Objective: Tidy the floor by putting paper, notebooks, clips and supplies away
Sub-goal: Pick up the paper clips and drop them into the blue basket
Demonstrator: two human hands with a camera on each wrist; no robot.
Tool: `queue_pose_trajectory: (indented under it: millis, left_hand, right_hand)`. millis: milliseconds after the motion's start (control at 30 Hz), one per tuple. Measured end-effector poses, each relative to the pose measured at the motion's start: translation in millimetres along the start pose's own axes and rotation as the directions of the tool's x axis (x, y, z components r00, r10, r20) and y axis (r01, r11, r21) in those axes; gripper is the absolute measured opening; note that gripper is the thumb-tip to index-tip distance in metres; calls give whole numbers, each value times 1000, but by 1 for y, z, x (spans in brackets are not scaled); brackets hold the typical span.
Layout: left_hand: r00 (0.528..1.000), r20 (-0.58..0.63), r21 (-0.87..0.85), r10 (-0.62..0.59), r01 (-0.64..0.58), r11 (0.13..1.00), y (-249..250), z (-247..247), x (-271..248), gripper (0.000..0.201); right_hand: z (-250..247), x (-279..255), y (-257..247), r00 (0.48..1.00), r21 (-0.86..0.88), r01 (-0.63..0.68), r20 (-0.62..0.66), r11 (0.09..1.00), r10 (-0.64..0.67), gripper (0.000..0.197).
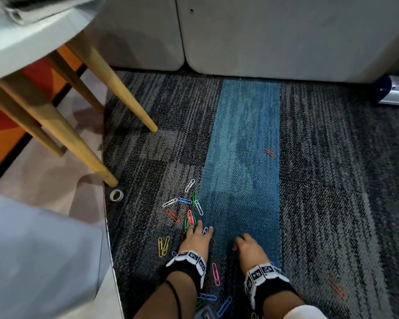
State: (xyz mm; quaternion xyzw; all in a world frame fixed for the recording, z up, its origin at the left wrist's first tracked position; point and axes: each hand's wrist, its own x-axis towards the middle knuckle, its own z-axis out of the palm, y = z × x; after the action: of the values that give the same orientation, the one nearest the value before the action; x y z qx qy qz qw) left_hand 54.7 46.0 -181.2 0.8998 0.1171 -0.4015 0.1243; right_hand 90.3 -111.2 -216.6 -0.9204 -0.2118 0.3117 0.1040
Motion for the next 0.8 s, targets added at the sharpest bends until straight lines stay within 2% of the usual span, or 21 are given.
queue_pose_trajectory:
  millis: [167, 367, 500, 633, 733, 800]
  left_hand:
    - [996, -52, 87, 74, -69, 994, -5, 5, -5, 60]
    - [995, -55, 95, 84, -79, 992, -3, 8, -2, 57]
    - [991, -110, 26, 73, -71, 997, -5, 7, 5, 53]
    - [994, -104, -80, 42, -50, 996, -6, 2, 10, 39]
    - [989, -144, -185, 29, -55, 981, -8, -4, 10, 23]
    - [982, -188, -258, 23, -72, 964, -9, -10, 10, 20]
  right_hand:
    - [-5, -2, -1, 1000, -53, -24, 11, 998, 24, 37]
    - [-14, 3, -6, 997, -30, -43, 59, 999, 45, 33]
    - [-19, 5, -5, 995, -1, -67, 74, 998, 67, 30]
    - [-23, 5, -3, 995, 64, -74, 74, 995, 69, 33]
    - [-33, 7, -9, 997, 106, -76, 34, 991, 73, 32]
    - [-44, 10, -17, 997, 138, -74, -11, 988, 76, 30]
